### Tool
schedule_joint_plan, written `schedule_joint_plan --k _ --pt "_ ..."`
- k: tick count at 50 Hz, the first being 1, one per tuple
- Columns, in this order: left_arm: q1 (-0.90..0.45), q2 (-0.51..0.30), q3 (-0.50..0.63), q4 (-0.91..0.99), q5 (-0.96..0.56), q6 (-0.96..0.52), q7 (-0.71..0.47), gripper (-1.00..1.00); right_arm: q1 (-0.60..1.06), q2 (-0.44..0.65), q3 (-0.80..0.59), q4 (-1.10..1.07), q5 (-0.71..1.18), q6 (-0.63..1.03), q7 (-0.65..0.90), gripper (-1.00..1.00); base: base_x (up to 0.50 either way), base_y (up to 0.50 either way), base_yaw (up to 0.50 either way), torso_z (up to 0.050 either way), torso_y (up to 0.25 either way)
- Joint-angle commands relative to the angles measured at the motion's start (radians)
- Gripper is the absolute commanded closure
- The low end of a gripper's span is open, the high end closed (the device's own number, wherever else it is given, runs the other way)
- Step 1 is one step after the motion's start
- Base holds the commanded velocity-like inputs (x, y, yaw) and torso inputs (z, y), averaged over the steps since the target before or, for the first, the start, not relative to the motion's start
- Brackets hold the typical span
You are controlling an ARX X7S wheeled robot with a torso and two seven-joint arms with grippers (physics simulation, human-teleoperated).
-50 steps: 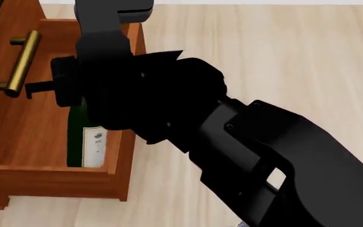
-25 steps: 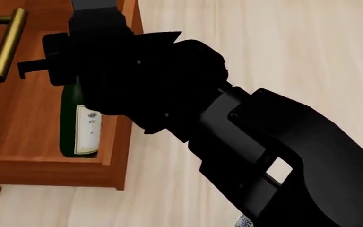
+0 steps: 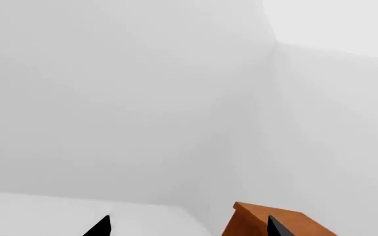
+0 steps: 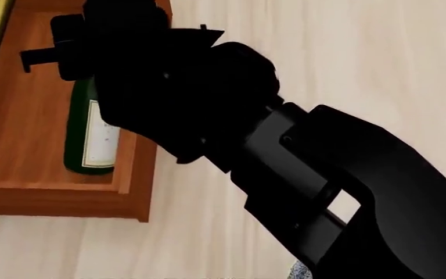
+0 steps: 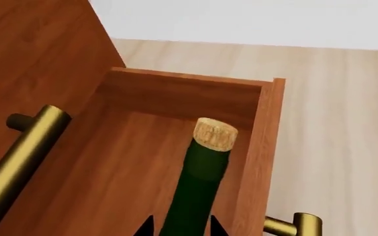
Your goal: Put the wine bottle in the bottom drawer of the cabinet.
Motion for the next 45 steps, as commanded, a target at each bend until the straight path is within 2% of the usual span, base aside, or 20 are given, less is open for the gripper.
schedule_joint_plan --k 1,10,35,36,45 --pt "0.003 0.0 0.0 -0.001 -0.006 0.001 -0.001 -1.0 -0.114 0.0 -0.209 -0.001 0.253 0.216 0.031 1.0 0.0 0.0 0.0 0.0 -0.094" --pt "0.004 0.0 0.001 0.0 -0.008 0.004 -0.004 -1.0 -0.158 0.0 -0.205 -0.007 0.178 0.24 0.024 1.0 0.0 0.0 0.0 0.0 -0.095" --pt "0.008 0.005 -0.01 -0.012 -0.031 0.01 -0.005 -1.0 -0.161 0.0 -0.2 -0.055 0.121 0.243 0.026 1.0 0.0 0.0 0.0 0.0 -0.083" --pt "0.007 0.006 -0.011 -0.012 -0.033 0.011 -0.004 -1.0 -0.158 0.0 -0.2 -0.049 0.131 0.247 0.028 -1.0 0.0 0.0 0.0 0.0 0.0" --pt "-0.001 -0.012 0.002 -0.003 -0.033 -0.002 -0.031 -1.0 -0.134 0.0 -0.202 -0.053 0.138 0.244 0.031 -1.0 0.0 0.0 0.0 0.0 -0.007"
